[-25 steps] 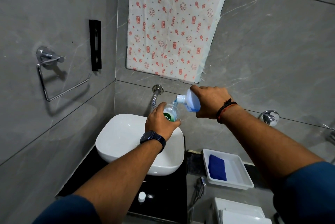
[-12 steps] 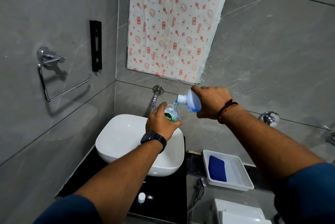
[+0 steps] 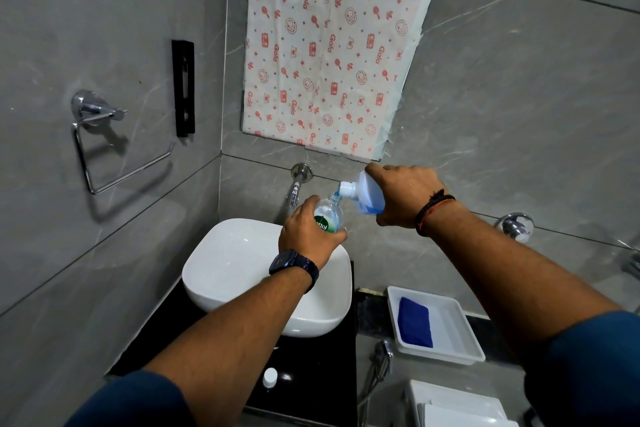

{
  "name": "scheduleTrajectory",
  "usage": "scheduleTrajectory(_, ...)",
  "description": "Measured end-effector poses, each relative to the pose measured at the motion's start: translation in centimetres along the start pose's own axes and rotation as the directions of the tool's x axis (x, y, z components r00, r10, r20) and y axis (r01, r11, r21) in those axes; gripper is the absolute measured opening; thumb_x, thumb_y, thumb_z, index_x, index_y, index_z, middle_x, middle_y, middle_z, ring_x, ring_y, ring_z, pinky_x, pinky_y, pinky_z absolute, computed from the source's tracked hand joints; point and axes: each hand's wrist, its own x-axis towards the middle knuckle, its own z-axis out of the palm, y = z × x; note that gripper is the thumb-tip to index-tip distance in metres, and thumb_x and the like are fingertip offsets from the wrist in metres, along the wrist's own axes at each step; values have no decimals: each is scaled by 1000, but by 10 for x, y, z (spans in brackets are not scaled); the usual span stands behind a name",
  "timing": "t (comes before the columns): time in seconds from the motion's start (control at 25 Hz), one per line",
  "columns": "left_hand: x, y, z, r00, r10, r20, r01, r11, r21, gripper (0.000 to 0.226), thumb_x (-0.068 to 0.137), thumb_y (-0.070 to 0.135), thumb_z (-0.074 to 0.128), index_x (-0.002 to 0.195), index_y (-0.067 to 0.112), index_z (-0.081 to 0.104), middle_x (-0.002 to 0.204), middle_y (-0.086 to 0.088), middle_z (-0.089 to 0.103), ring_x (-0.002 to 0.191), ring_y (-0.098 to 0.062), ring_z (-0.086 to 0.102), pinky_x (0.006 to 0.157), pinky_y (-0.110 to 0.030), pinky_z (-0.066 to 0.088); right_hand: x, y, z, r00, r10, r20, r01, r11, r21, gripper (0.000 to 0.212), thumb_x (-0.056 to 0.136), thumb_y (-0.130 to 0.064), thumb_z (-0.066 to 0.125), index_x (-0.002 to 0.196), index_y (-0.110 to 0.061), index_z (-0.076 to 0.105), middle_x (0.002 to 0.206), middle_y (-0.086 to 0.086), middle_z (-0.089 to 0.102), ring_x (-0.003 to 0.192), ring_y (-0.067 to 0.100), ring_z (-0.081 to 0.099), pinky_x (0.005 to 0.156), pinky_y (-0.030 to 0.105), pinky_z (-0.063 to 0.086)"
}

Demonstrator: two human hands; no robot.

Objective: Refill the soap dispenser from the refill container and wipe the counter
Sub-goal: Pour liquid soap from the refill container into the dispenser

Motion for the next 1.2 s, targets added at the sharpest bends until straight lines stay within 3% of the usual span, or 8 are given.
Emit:
scheduleTrajectory(0.52,-2,3,2,1000,-8,0,8,1000,-5,69,54,46,78,115,32,49,106,1,65,91,-24,60,73,-35,54,-2,2,-2,1000,-4,7,4,1000,3,73,57,-42,80,114,-26,38,94,3,65,71,21,53,59,35,52)
scheduleTrajectory(0.84,-1,3,2,1000,-5,2,5,1000,-16,70,55,45,79,116,31,48,107,1,64,90,-22,59,69,-28,48,-3,3,-5,1000,-4,-6,4,1000,-1,73,57,-42,80,116,-26,39,95,3,65,68,21,49,56,32,46)
scheduleTrajectory(1.2,0,1,1,1000,1,1,-1,1000,-4,70,56,46,79,117,32,48,108,0,64,91,-23,59,72,-32,52,-2,1,-4,1000,-2,-17,2,1000,-5,73,56,-42,80,114,-26,39,94,3,65,68,21,49,56,32,46)
